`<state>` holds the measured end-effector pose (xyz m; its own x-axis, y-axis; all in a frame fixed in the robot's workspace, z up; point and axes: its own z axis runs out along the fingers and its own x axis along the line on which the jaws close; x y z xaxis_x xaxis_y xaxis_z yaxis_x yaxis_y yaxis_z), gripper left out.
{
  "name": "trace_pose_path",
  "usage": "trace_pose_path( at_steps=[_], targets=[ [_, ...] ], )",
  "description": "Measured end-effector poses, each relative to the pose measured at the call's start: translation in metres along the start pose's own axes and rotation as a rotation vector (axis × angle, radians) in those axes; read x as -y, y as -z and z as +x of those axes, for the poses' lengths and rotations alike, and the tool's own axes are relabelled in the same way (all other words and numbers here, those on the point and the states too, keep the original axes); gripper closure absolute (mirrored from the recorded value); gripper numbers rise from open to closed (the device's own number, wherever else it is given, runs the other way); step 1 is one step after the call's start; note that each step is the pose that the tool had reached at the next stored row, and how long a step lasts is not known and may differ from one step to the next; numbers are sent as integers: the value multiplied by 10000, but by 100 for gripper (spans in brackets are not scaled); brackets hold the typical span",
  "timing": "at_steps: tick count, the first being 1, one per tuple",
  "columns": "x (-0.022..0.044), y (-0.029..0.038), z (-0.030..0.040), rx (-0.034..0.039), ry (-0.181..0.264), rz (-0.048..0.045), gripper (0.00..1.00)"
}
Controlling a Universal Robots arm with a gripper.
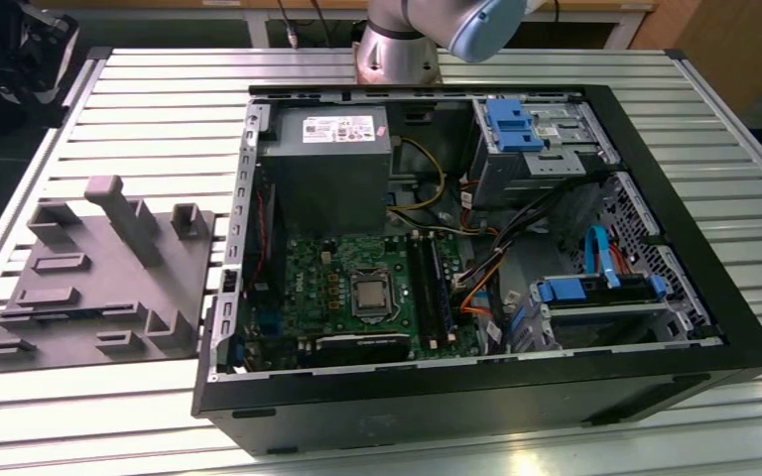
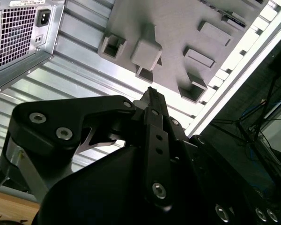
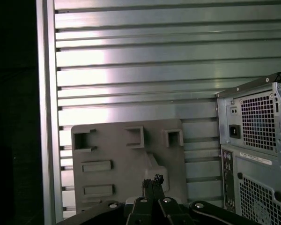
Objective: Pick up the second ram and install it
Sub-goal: 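Reach for the second ram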
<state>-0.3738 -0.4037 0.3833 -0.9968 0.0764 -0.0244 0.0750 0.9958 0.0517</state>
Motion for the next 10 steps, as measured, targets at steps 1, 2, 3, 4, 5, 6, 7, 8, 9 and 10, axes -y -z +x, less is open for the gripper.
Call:
trace_pose_path(
  at_steps=[1,2,3,4,5,6,7,8,9,10],
  targets=[
    [1,0,2,0,0,0,89],
    [1,0,4,1,0,0,89],
    [2,0,7,0,0,0,89],
    [2,0,9,1,-1,0,89],
    [3,0,11,0,0,0,89],
    [3,0,13,0,0,0,89],
    [3,0,15,0,0,0,89],
    [4,1,17,0,0,0,89],
    [4,0,19,0,0,0,89],
    [5,1,22,0,0,0,89]
  ],
)
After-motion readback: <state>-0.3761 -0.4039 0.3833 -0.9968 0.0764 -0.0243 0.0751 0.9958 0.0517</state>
